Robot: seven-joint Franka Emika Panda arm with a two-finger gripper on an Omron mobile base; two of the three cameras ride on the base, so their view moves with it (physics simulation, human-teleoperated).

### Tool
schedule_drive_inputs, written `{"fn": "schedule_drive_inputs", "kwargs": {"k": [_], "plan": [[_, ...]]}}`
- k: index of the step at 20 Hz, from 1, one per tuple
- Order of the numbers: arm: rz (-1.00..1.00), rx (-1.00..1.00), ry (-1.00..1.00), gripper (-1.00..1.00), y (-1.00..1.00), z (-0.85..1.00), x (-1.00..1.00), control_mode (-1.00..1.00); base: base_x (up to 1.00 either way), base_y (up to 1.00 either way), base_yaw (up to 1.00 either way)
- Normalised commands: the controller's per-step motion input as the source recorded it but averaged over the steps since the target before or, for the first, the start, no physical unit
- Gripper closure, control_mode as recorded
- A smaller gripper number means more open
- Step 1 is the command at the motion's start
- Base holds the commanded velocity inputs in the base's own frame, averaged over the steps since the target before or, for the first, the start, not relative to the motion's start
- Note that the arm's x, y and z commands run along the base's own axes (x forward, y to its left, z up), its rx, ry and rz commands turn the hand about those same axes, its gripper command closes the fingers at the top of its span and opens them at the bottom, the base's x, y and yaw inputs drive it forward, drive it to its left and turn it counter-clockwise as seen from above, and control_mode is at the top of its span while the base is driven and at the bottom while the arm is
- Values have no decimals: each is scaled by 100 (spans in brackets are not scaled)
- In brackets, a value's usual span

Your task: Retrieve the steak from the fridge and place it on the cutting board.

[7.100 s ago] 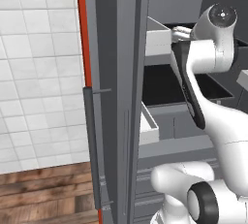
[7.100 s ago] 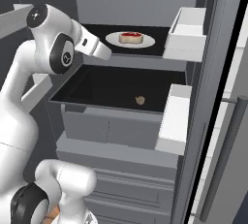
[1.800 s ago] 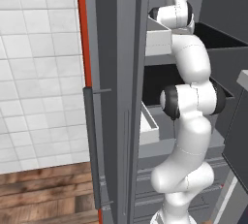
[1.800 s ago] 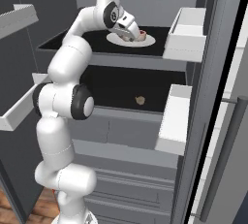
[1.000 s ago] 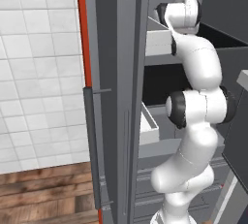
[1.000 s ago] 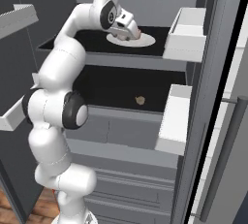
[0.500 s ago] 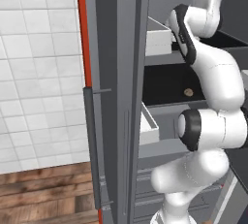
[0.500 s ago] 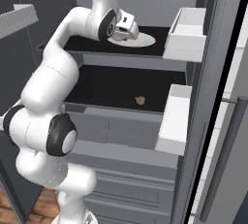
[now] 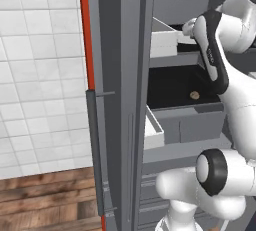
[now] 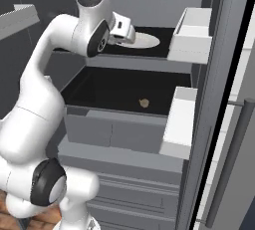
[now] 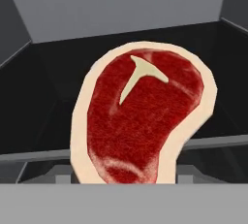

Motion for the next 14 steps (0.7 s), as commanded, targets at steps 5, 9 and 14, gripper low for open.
{"fn": "schedule_drive_inputs", "kwargs": {"k": [5, 9, 14], "plan": [[3, 0, 12, 100, 27, 31, -100, -100, 0, 0, 0], [0, -2, 27, 100, 0, 4, -100, -100, 0, 0, 0], [0, -8, 18, 100, 0, -19, -100, -100, 0, 0, 0]]}}
